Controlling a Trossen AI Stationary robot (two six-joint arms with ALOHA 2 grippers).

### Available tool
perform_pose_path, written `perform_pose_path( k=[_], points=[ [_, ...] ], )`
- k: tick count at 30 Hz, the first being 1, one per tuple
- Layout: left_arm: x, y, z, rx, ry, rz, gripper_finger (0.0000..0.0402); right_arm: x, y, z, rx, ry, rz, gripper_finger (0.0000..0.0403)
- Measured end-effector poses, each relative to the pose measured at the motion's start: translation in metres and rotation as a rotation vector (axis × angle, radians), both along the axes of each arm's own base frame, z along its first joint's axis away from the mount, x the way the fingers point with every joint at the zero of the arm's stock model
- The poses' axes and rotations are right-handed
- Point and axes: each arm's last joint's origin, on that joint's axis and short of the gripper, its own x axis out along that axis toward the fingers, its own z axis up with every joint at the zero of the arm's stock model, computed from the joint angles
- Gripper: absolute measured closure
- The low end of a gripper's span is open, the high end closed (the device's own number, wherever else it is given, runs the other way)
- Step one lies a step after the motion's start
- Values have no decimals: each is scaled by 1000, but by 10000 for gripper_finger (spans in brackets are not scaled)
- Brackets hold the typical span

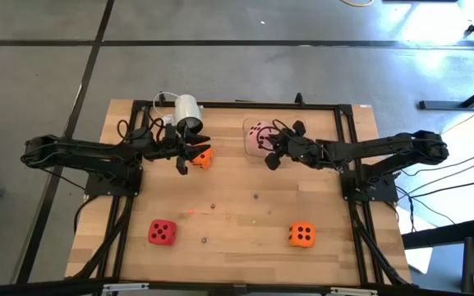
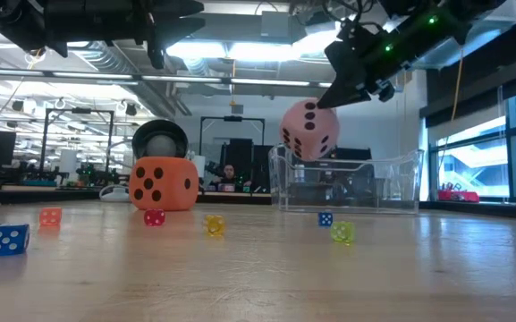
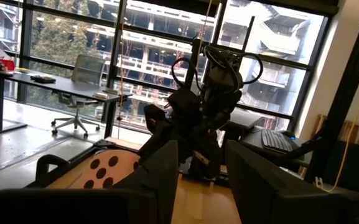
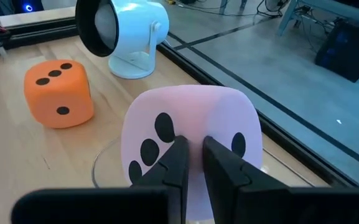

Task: Pick & Place Dice
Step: Put the large pink die into the transparent bin, then put the top large orange die into the transparent bin

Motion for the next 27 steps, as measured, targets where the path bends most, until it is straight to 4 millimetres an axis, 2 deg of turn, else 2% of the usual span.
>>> perform_pose_path(
  k=[4,16,27],
  points=[
    [0,0,0,0,0,0,274,0,0,0,31,-26,-17,354],
    [0,0,0,0,1,0,274,0,0,0,35,-30,-21,268],
    [0,0,-1,-1,8,0,274,0,2,0,29,-24,-9,250]
  ],
)
